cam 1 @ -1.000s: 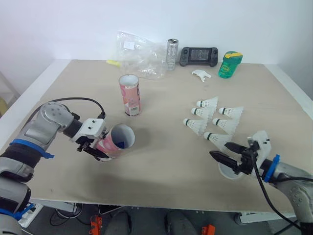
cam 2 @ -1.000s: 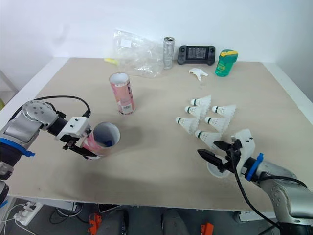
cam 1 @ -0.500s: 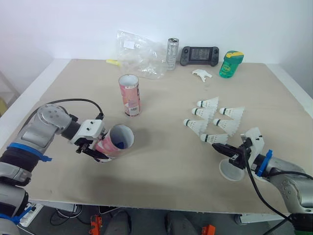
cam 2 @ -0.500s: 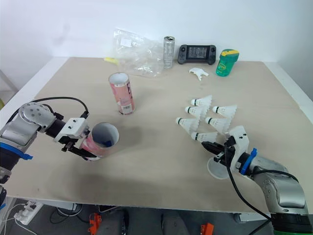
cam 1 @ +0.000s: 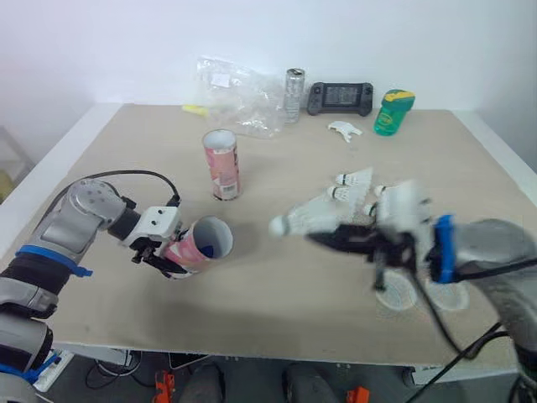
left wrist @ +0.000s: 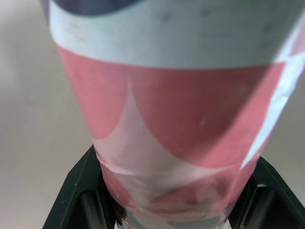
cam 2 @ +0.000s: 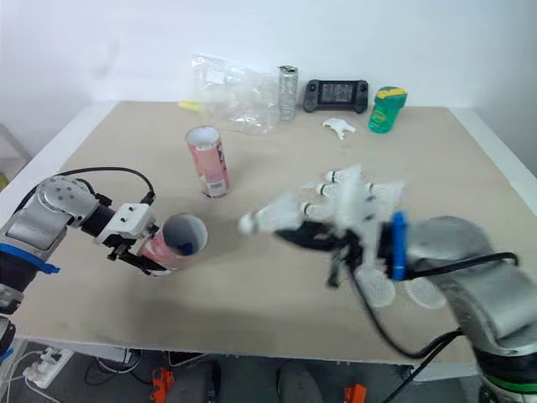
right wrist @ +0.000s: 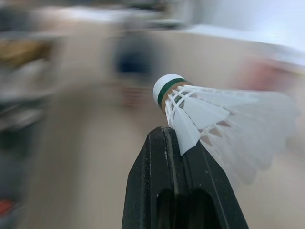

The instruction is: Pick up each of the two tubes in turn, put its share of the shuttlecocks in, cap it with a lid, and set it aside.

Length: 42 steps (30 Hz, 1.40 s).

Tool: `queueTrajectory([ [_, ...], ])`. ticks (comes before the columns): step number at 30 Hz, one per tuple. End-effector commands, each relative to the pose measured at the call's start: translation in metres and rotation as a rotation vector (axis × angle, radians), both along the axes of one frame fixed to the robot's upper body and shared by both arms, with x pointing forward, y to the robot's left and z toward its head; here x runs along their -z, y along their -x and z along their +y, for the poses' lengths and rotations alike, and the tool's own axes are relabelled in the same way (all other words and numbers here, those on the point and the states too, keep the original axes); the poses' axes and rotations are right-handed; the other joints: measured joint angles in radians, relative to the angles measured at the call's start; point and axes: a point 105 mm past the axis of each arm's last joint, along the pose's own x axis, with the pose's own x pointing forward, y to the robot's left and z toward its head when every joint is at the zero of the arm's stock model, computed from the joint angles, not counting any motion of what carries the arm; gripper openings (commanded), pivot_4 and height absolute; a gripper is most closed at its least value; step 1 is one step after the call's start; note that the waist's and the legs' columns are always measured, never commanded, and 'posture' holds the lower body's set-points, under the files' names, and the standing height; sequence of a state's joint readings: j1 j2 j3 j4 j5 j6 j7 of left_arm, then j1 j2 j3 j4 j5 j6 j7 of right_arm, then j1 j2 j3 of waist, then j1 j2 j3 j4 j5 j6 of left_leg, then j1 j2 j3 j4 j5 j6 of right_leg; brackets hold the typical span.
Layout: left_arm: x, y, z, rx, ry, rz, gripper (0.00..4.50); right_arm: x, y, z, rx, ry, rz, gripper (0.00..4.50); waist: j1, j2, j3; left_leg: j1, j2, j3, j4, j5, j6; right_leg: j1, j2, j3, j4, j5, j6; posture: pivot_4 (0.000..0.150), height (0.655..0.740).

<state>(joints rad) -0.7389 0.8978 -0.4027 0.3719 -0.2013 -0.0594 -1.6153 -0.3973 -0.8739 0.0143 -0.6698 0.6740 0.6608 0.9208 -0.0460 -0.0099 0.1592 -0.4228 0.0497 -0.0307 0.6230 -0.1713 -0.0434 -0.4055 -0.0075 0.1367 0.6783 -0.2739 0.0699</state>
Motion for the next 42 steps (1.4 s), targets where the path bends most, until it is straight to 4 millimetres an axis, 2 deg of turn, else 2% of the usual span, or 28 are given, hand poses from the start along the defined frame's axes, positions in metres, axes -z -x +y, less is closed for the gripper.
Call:
queueTrajectory([
  [1,0.021,0.006,-0.005,0.01,-0.029,0.077,2.43,-0.008,-0.025,0.034,-0.112,0.063,-0.101,0.02,-0.003,0.002,0.0,-0.001,-0.001,0.003,0.0,0.0,0.0,0.0,-0.002,0.001,-0.002,0.0,0.0,0.15,0.74],
  [3,0.018,0.005,-0.008,0.01,-0.012,0.078,2.43,-0.01,-0.027,0.049,-0.191,0.091,-0.122,0.02,0.0,0.005,0.001,-0.002,-0.002,0.008,0.001,0.0,0.0,-0.001,-0.004,0.003,-0.002,0.001,0.001,0.15,0.74],
  [6,0.013,0.004,-0.012,0.002,0.018,0.084,2.43,-0.012,-0.029,0.063,-0.265,0.107,-0.139,0.02,0.012,0.001,-0.001,-0.006,-0.001,0.007,0.001,0.002,0.003,-0.002,-0.004,0.0,-0.001,-0.003,0.005,0.15,0.74],
  [10,0.011,0.005,-0.012,-0.007,0.027,0.091,2.43,-0.004,-0.027,0.073,-0.353,0.156,-0.135,0.02,0.021,0.001,0.0,-0.014,-0.002,0.006,0.0,0.001,0.002,-0.002,-0.005,-0.001,0.0,-0.005,0.007,0.15,0.74],
  [13,0.011,0.007,-0.012,-0.018,0.038,0.101,2.43,0.005,-0.034,0.078,-0.362,0.201,-0.127,0.02,0.021,0.001,0.0,-0.015,-0.002,0.003,0.0,0.001,0.003,-0.002,-0.004,-0.005,0.002,-0.004,0.008,0.15,0.74],
  [16,0.011,0.009,-0.012,-0.021,0.043,0.109,2.43,-0.004,-0.038,0.083,-0.362,0.172,-0.095,0.87,0.019,0.002,0.0,-0.014,-0.001,0.002,0.0,0.001,0.003,-0.002,-0.002,-0.005,0.003,-0.005,0.007,0.15,0.74],
  [19,0.011,0.009,-0.012,-0.022,0.038,0.107,2.43,-0.024,-0.028,0.078,-0.409,0.086,-0.052,2.47,0.02,0.002,0.0,-0.015,0.0,0.001,0.0,0.001,0.003,-0.002,-0.001,-0.006,0.003,-0.005,0.006,0.15,0.74],
  [20,0.011,0.009,-0.012,-0.022,0.038,0.107,2.43,-0.033,-0.027,0.073,-0.395,0.038,-0.025,3.19,0.02,0.002,0.0,-0.015,0.0,0.0,0.0,0.001,0.003,-0.002,-0.001,-0.006,0.003,-0.005,0.006,0.15,0.74],
  [22,0.011,0.009,-0.012,-0.022,0.037,0.107,2.43,-0.043,-0.026,0.058,-0.357,-0.021,0.001,3.28,0.021,0.001,0.0,-0.015,0.0,0.0,0.0,0.001,0.003,-0.001,-0.001,-0.006,0.003,-0.005,0.006,0.15,0.74],
  [24,0.012,0.01,-0.012,-0.021,0.036,0.108,2.43,-0.044,-0.033,0.04,-0.257,-0.055,0.016,3.28,0.023,0.001,0.0,-0.015,0.0,-0.001,0.0,0.001,0.003,-0.001,-0.001,-0.007,0.003,-0.005,0.005,0.15,0.74],
  [27,0.014,0.011,-0.011,-0.022,0.03,0.109,2.43,-0.043,-0.048,0.002,-0.022,-0.143,0.019,3.28,0.024,0.0,-0.001,-0.015,0.0,-0.001,-0.001,0.001,0.003,0.0,-0.001,-0.008,0.002,-0.006,0.004,0.15,0.74],
  [30,0.016,0.011,-0.01,-0.026,0.028,0.11,2.43,-0.025,-0.062,-0.046,0.26,-0.168,0.016,3.28,0.023,0.0,-0.001,-0.015,0.0,-0.001,-0.001,0.001,0.003,0.0,-0.001,-0.008,0.002,-0.007,0.005,0.15,0.74],
  [33,0.016,0.012,-0.009,-0.027,0.026,0.112,2.43,0.005,-0.064,-0.094,0.506,-0.133,0.055,3.28,0.024,0.0,-0.001,-0.015,-0.001,-0.002,-0.002,0.001,0.003,0.0,-0.001,-0.008,0.002,-0.007,0.005,0.15,0.74],
  [36,0.018,0.012,-0.008,-0.026,0.019,0.114,2.43,0.019,-0.059,-0.108,0.571,-0.134,0.101,3.28,0.018,0.002,-0.001,-0.014,-0.001,-0.001,-0.002,0.001,0.003,0.0,-0.001,-0.007,0.003,-0.008,0.006,0.15,0.74],
  [38,0.02,0.011,-0.007,-0.023,0.009,0.11,2.43,0.022,-0.057,-0.109,0.577,-0.157,0.134,3.28,0.012,0.004,-0.001,-0.013,-0.001,-0.001,-0.002,0.001,0.003,0.001,-0.001,-0.007,0.003,-0.007,0.006,0.15,0.74],
  [42,0.019,0.01,-0.007,-0.024,0.012,0.104,2.43,0.048,-0.059,-0.115,0.625,-0.143,0.215,3.28,0.005,0.003,0.0,-0.012,-0.001,-0.001,0.0,0.002,0.004,0.004,-0.001,-0.007,0.003,-0.007,0.003,0.15,0.74],
])
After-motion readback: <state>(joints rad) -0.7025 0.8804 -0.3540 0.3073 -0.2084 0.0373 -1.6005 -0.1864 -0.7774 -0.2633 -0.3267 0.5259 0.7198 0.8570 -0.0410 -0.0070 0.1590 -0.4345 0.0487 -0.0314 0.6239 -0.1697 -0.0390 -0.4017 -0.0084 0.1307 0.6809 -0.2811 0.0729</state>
